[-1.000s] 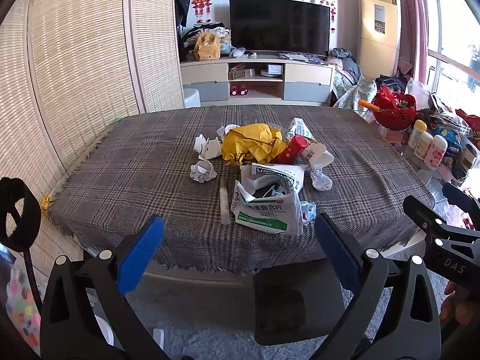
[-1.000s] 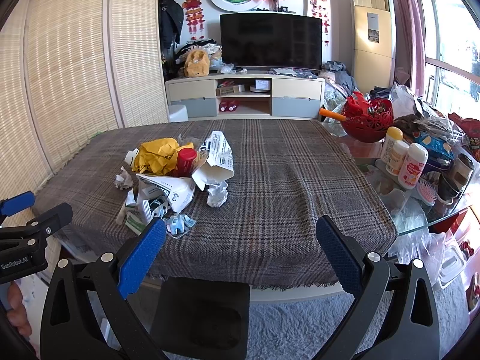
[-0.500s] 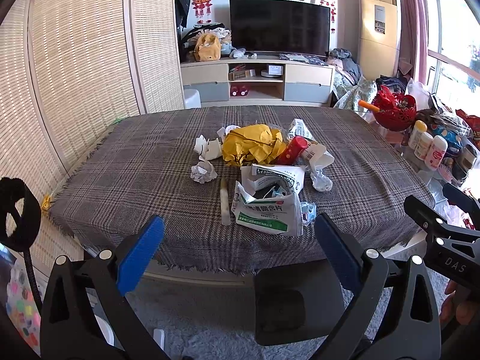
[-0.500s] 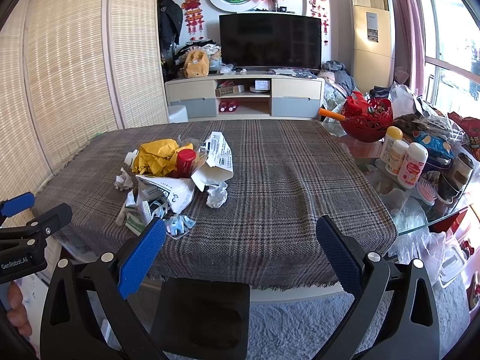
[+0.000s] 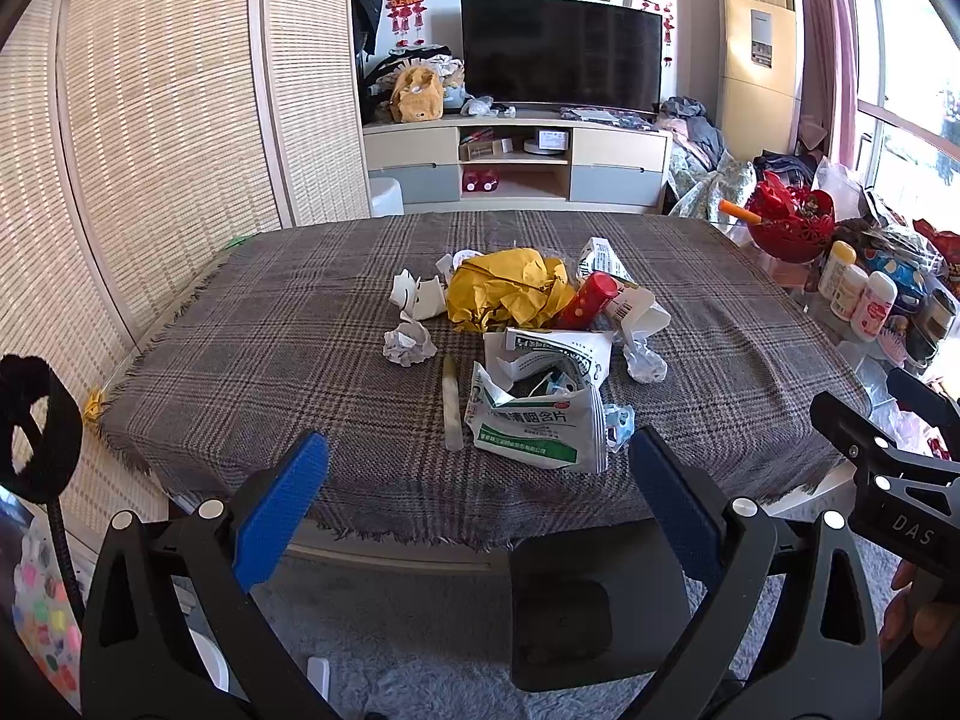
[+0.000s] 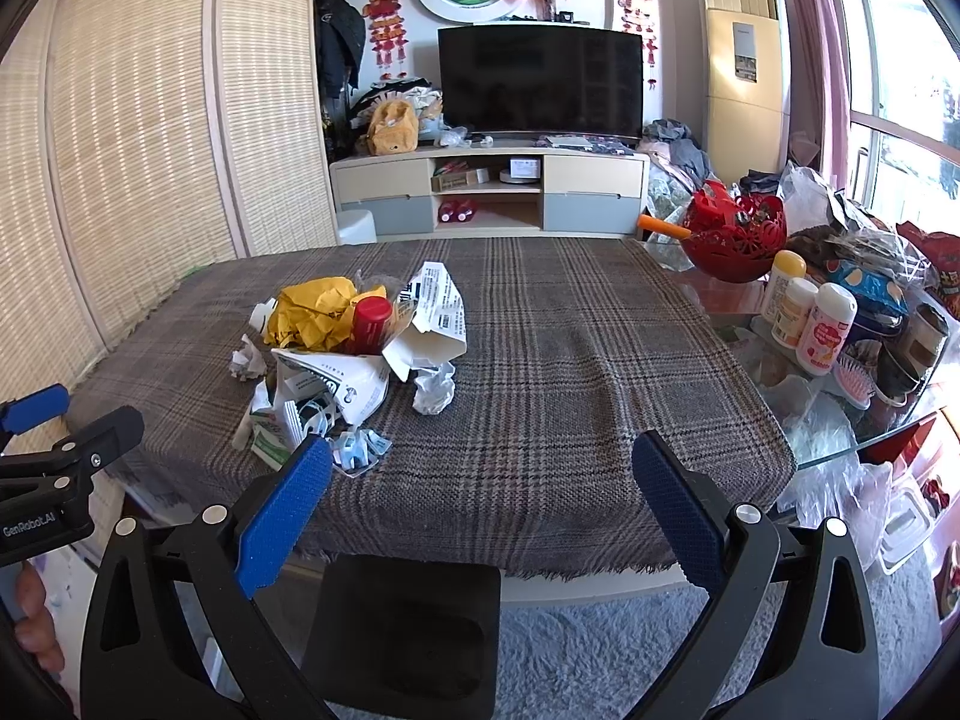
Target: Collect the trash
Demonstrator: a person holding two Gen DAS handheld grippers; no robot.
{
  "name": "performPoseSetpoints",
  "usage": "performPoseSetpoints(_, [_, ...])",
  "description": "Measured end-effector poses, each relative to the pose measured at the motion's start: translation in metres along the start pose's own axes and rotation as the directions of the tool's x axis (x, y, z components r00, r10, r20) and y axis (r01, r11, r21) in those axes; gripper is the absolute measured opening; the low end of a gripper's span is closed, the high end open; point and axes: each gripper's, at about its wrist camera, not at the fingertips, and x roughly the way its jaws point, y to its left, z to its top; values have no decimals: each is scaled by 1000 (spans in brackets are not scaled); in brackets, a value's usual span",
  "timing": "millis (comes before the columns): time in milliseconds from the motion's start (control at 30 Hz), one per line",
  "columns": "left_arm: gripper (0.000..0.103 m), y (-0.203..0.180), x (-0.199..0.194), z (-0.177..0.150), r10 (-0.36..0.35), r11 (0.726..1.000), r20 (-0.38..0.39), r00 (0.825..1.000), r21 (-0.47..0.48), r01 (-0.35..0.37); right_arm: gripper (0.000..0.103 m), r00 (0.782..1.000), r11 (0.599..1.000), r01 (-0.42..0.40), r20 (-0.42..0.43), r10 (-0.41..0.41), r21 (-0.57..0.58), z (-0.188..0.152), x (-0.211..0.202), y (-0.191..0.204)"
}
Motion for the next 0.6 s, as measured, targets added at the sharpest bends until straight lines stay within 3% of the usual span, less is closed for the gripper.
performPoseSetpoints(233, [95, 3, 4, -1, 13, 1000, -12, 1000, 2, -13, 100, 999, 1000, -6, -34, 6, 5, -2, 8, -2])
performPoseSetpoints(400, [95, 9, 14, -6, 25, 1000, -23, 999, 1, -25, 100, 995, 999, -51, -81, 52, 19, -1, 21, -5])
performPoseSetpoints(600, [95, 20, 33, -18, 40, 999, -86, 996, -1, -40, 100, 989, 999, -52, -139, 54, 16, 0, 41, -8])
